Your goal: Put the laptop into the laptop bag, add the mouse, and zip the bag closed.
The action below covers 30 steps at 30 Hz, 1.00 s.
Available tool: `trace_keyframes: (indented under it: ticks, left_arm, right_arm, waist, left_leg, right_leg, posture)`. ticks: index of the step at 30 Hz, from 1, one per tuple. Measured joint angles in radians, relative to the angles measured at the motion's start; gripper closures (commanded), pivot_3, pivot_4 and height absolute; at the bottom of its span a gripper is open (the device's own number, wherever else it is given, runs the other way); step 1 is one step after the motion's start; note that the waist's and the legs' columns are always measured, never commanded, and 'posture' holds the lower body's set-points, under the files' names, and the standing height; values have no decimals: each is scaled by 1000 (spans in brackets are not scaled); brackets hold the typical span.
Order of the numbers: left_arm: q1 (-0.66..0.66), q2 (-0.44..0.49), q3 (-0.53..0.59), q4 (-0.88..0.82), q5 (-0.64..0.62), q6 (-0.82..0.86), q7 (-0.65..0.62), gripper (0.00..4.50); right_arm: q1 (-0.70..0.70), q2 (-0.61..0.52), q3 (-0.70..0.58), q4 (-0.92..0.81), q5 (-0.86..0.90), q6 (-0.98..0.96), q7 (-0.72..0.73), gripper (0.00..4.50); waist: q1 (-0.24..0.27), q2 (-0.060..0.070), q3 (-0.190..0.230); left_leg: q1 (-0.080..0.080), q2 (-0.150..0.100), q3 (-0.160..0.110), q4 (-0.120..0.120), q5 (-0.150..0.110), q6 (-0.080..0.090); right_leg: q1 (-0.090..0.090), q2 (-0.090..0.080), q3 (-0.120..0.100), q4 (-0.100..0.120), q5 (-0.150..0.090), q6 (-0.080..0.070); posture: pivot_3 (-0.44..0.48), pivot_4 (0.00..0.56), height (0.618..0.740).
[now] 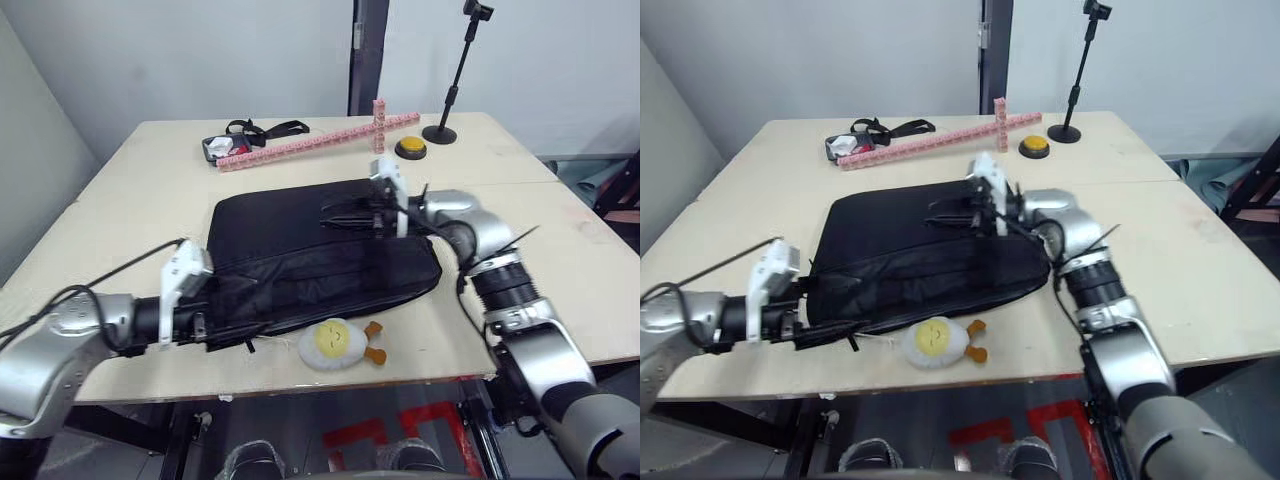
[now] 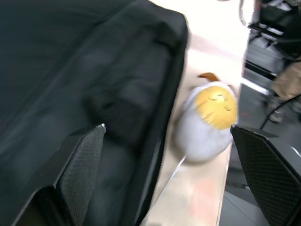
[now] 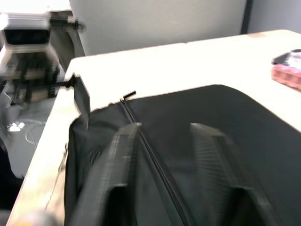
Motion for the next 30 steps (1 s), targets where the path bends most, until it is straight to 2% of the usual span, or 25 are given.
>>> trace_keyframes:
  ticks: [4,5,10,14,20,24,28,30]
  left_arm:
    - [36,63,149,55,-27,41,2,0]
    - [36,69,178,79,-29,50,8,0]
    - [26,57,235,225,-33,88,64,0]
    - [16,-3,234,301,-39,123,125,0]
    - [-14,-126,202,322,-63,154,220,0]
    - [-23,-245,166,331,-92,178,280,0]
    - [-23,-259,132,331,-91,179,305,0]
    - [-24,-259,130,331,-91,179,316,563]
  right_arm:
    - [2,-189,-4,100,-38,-44,55,200]
    - [2,-218,-8,140,-52,-66,63,22]
    - [-1,-258,-13,356,-106,-122,62,22]
    - [-7,-255,-13,453,-120,-89,61,22]
    - [-24,-245,-30,552,-119,-11,18,22]
    - [-18,-245,-70,568,-100,53,5,22]
    - [2,-245,-83,566,-89,88,6,1246]
    - [22,-246,-91,565,-83,103,8,1927]
  waist:
    - [4,-1,1]
    - [3,-1,1]
    - [-9,-1,0]
    - [-7,-2,1]
    - [7,-2,0]
    - [16,-2,0]
    - [18,-3,0]
    - [18,-2,0]
  left_leg:
    - [0,0,0,1,0,0]
    - [0,0,0,1,0,0]
    - [0,0,1,5,3,6]
    - [-1,0,0,7,4,8]
    - [-1,0,-1,11,4,10]
    - [-1,0,-1,13,4,10]
    - [-1,0,-1,13,4,11]
    - [-1,0,-1,13,4,11]
  right_leg:
    - [1,0,0,-1,0,0]
    - [1,0,0,0,0,0]
    - [0,0,1,4,0,0]
    - [0,0,1,6,0,-1]
    - [1,-1,1,10,0,-2]
    - [1,-1,2,11,0,-2]
    - [1,-1,2,12,0,-2]
    - [1,-1,2,12,0,-2]
  posture:
    - [0,150,740]
    - [0,150,740]
    - [0,150,740]
    - [0,150,740]
    - [0,150,740]
    - [0,150,740]
    - [0,150,740]
    - [0,150,740]
